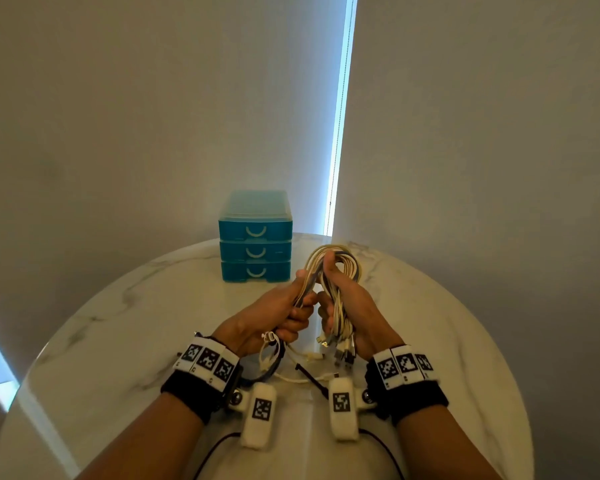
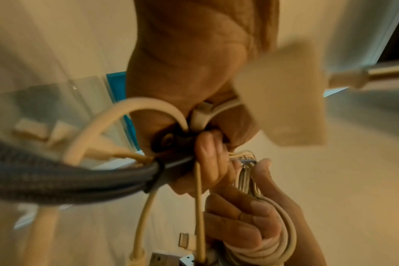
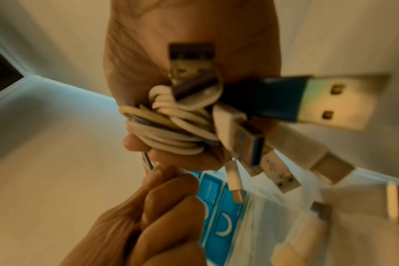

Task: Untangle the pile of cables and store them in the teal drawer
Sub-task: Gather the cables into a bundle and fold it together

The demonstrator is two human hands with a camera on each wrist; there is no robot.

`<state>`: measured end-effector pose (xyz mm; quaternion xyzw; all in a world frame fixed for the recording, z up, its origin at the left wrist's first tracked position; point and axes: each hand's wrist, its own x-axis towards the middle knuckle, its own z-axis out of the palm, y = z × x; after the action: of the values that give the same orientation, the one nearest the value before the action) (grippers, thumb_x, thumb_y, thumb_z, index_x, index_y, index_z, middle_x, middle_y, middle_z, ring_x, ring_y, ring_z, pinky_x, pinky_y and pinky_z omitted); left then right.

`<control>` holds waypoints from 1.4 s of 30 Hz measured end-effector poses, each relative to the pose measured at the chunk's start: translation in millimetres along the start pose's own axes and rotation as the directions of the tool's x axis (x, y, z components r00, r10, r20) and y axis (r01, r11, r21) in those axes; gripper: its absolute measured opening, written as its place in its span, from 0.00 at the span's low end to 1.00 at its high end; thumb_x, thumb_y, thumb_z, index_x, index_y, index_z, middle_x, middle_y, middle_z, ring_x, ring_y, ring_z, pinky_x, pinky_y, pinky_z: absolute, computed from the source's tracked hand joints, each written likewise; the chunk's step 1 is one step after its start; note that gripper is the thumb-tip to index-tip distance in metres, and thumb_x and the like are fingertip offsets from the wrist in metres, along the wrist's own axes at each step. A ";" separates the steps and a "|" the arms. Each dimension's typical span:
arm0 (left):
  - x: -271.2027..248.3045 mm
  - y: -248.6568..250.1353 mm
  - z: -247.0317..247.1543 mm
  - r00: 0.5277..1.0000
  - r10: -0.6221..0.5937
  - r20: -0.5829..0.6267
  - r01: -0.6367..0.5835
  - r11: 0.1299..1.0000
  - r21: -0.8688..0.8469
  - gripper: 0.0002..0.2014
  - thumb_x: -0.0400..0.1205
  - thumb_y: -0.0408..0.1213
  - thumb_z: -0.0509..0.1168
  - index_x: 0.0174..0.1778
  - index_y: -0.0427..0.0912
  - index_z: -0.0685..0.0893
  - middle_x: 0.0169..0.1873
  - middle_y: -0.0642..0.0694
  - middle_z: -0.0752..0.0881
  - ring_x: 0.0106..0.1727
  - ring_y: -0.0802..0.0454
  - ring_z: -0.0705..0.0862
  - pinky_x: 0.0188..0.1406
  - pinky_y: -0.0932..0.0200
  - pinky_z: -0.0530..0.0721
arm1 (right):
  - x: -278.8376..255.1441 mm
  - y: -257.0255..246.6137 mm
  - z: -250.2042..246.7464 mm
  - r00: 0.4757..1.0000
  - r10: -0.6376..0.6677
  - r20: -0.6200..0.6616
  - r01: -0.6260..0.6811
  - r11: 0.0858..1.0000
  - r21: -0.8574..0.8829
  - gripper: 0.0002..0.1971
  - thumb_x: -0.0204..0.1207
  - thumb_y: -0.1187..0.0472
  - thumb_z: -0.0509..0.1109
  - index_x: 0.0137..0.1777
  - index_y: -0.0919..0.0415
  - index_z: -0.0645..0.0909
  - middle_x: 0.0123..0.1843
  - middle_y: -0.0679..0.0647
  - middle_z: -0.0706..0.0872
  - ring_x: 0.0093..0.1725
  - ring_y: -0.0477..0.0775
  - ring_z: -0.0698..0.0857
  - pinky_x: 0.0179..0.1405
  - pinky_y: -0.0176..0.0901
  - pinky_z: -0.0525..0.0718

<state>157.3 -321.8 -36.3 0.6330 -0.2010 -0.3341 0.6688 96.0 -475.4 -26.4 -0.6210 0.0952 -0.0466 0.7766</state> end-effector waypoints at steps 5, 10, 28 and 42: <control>-3.6 3.7 7.5 0.999 -0.019 -0.040 0.025 0.988 0.152 0.31 0.88 0.75 0.49 0.37 0.50 0.74 0.27 0.53 0.67 0.25 0.56 0.62 0.23 0.62 0.65 | -1.3 5.0 7.5 0.974 -0.031 -0.224 0.019 0.998 -0.054 0.38 0.75 0.21 0.69 0.35 0.61 0.85 0.25 0.57 0.78 0.20 0.53 0.76 0.21 0.41 0.75; -0.3 2.8 17.2 0.995 0.058 -0.085 -0.037 0.971 0.237 0.31 0.91 0.69 0.49 0.51 0.45 0.82 0.28 0.52 0.77 0.25 0.56 0.73 0.30 0.58 0.82 | 1.4 5.4 8.4 0.929 -0.042 -0.367 0.042 0.999 -0.008 0.34 0.78 0.25 0.70 0.44 0.61 0.90 0.26 0.61 0.89 0.26 0.58 0.86 0.31 0.53 0.89; -11.4 9.9 13.9 0.995 0.071 -0.065 -0.015 0.784 0.620 0.27 0.93 0.65 0.43 0.50 0.46 0.75 0.31 0.49 0.76 0.23 0.59 0.69 0.22 0.62 0.73 | 8.6 10.3 6.2 0.995 0.028 -0.099 -0.031 0.999 -0.028 0.27 0.69 0.33 0.84 0.53 0.57 0.97 0.36 0.63 0.84 0.23 0.52 0.79 0.22 0.44 0.79; -10.8 93.0 21.3 0.874 0.485 0.024 -0.230 0.370 0.900 0.22 0.90 0.54 0.67 0.80 0.54 0.80 0.69 0.55 0.88 0.66 0.58 0.87 0.69 0.53 0.88 | 10.5 3.7 4.1 0.929 -0.211 -0.302 0.188 0.977 -0.105 0.16 0.78 0.50 0.81 0.29 0.51 0.91 0.29 0.54 0.87 0.33 0.57 0.82 0.37 0.52 0.82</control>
<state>152.9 -331.6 59.1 0.8611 -0.3932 0.0545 0.3177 106.9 -472.6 -30.1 -0.6406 0.1546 -0.2192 0.7195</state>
